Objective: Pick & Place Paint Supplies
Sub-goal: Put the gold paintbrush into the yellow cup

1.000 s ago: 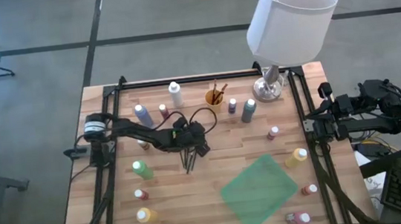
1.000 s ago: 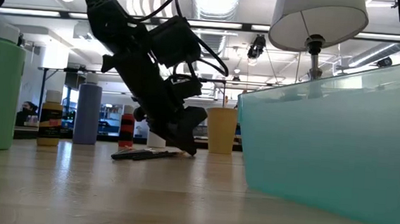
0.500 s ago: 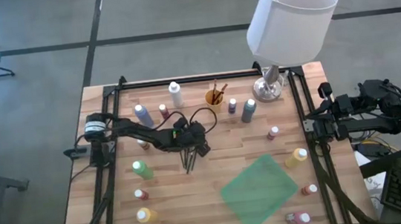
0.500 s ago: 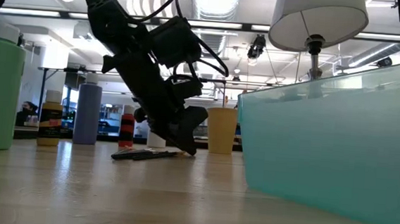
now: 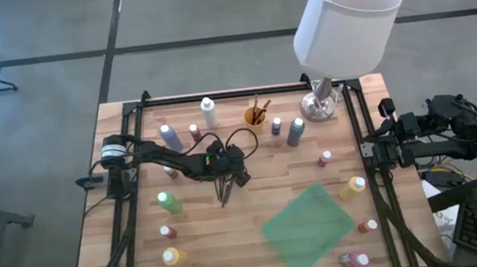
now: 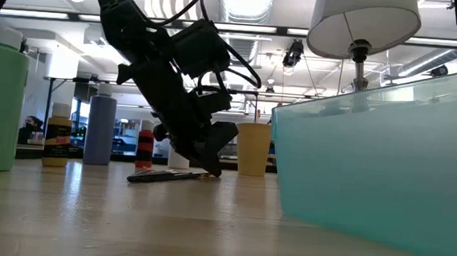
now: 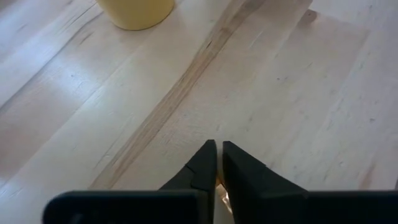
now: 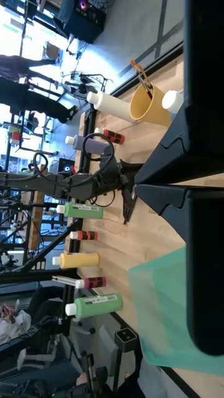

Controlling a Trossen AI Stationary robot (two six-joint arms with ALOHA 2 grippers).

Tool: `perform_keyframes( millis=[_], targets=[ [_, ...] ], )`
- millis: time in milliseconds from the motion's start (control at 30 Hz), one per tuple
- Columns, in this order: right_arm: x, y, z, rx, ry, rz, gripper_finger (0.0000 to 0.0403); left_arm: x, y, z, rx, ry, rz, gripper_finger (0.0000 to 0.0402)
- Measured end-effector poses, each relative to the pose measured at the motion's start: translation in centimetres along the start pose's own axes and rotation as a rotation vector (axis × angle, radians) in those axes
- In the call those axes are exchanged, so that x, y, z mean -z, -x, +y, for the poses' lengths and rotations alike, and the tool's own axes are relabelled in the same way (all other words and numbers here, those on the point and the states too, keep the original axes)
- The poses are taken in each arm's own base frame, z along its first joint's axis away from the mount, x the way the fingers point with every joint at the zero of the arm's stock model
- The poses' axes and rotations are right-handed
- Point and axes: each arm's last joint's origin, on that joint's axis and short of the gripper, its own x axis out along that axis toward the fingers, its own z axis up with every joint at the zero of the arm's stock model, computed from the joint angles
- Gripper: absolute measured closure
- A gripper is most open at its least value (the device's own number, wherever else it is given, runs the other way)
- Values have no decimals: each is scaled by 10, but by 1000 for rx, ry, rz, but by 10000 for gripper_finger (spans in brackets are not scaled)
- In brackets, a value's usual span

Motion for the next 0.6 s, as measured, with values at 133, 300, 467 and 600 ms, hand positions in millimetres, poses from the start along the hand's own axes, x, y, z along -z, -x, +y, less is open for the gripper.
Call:
perform_keyframes(
  millis=[133,300,467,600],
  targets=[
    [0,0,0,0,0,0,394,0,0,0,4,2,-2,396],
    [0,0,0,0,0,0,394,-1,0,0,9,8,-11,397],
    [0,0,0,0,0,0,394,-3,-1,-1,24,19,-27,398],
    [0,0,0,0,0,0,394,-7,0,-5,103,33,-45,399]
  ],
)
